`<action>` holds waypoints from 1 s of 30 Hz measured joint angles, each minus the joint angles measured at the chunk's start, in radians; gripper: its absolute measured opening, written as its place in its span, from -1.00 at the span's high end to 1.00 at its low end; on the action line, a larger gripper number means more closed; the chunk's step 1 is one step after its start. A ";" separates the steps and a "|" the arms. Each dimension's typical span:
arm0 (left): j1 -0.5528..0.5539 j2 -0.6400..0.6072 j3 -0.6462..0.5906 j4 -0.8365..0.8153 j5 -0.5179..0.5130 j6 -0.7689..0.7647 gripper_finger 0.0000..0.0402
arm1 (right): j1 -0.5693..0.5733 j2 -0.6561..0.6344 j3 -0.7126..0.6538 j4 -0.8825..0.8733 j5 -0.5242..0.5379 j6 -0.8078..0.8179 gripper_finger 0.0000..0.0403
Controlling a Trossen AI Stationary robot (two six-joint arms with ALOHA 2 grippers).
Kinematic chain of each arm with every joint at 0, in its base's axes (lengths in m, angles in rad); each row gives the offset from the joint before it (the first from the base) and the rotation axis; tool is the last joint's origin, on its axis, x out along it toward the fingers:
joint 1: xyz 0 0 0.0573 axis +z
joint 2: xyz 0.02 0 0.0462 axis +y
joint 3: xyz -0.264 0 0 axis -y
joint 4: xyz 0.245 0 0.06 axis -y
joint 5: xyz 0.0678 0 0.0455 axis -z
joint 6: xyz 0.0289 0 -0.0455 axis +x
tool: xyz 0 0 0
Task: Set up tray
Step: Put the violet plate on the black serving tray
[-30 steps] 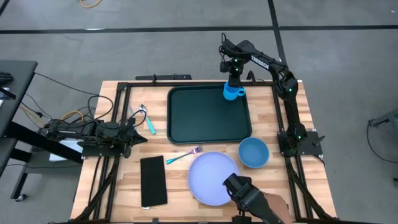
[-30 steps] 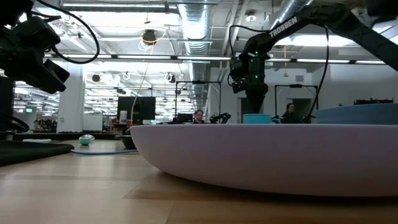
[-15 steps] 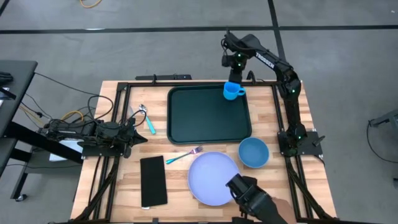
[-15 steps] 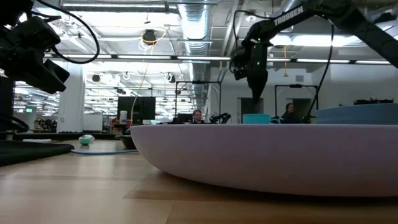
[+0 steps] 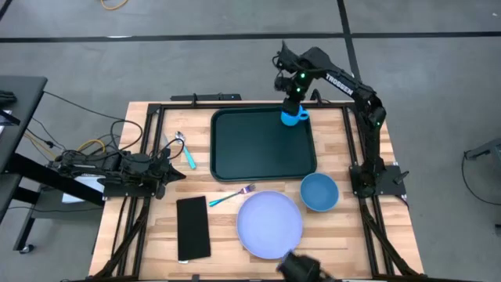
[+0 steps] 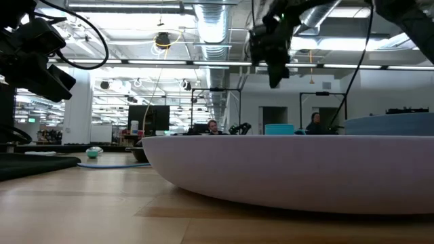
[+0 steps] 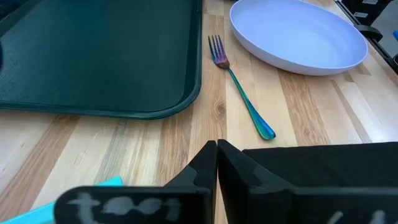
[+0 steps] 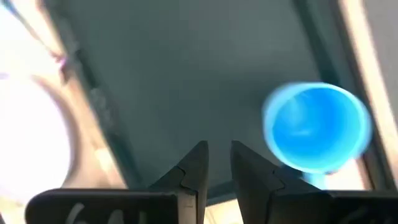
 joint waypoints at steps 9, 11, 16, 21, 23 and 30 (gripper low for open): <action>0.000 0.000 0.000 0.000 0.000 0.000 1.00 | 0.153 -0.187 -0.246 0.097 -0.099 -0.042 0.70; 0.000 0.000 0.000 0.000 0.000 0.000 1.00 | 0.177 -0.246 -0.348 0.170 -0.097 -0.005 0.70; 0.000 0.000 0.000 0.000 0.000 0.000 1.00 | 0.253 -0.390 -0.592 0.316 -0.093 0.142 0.70; 0.000 0.000 0.000 0.000 0.000 0.000 1.00 | 0.395 -0.526 -0.788 0.482 -0.045 0.285 0.70; 0.000 0.000 0.000 0.000 0.000 0.000 1.00 | 0.455 -0.556 -0.829 0.525 0.003 0.308 0.70; 0.000 0.000 0.000 0.000 0.000 0.000 1.00 | 0.582 -0.534 -0.853 0.661 0.092 0.397 0.70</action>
